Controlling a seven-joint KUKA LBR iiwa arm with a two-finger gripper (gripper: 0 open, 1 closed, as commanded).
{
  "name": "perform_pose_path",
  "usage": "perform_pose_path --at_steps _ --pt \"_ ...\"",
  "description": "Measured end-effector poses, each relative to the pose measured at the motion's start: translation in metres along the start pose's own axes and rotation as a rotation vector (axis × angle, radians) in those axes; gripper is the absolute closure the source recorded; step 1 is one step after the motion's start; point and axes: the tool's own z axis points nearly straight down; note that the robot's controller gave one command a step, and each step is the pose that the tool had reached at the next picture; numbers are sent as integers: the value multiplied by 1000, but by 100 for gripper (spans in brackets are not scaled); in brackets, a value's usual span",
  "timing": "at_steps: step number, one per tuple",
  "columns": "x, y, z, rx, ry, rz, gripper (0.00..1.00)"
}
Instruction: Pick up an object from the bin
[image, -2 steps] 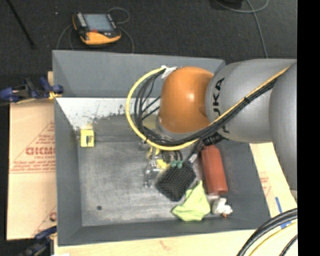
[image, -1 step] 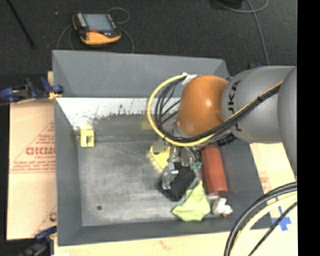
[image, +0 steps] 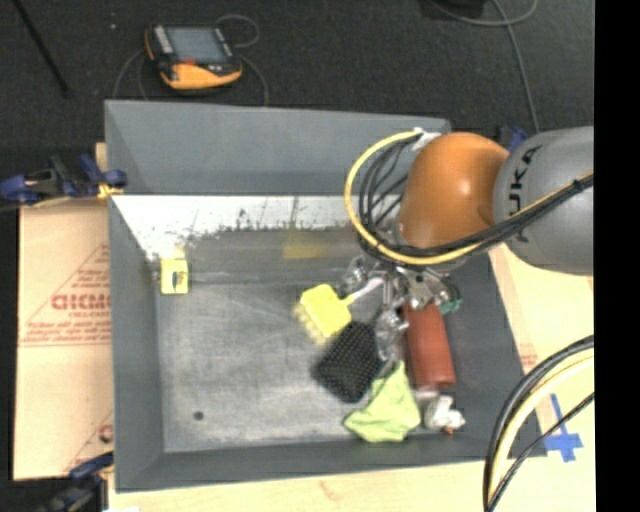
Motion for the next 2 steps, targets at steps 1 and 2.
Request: perform_pose_path --at_steps 1,2 --pt "3 -23 -2 1 -2 78 0" --pt "21 -9 30 1 -2 75 0"
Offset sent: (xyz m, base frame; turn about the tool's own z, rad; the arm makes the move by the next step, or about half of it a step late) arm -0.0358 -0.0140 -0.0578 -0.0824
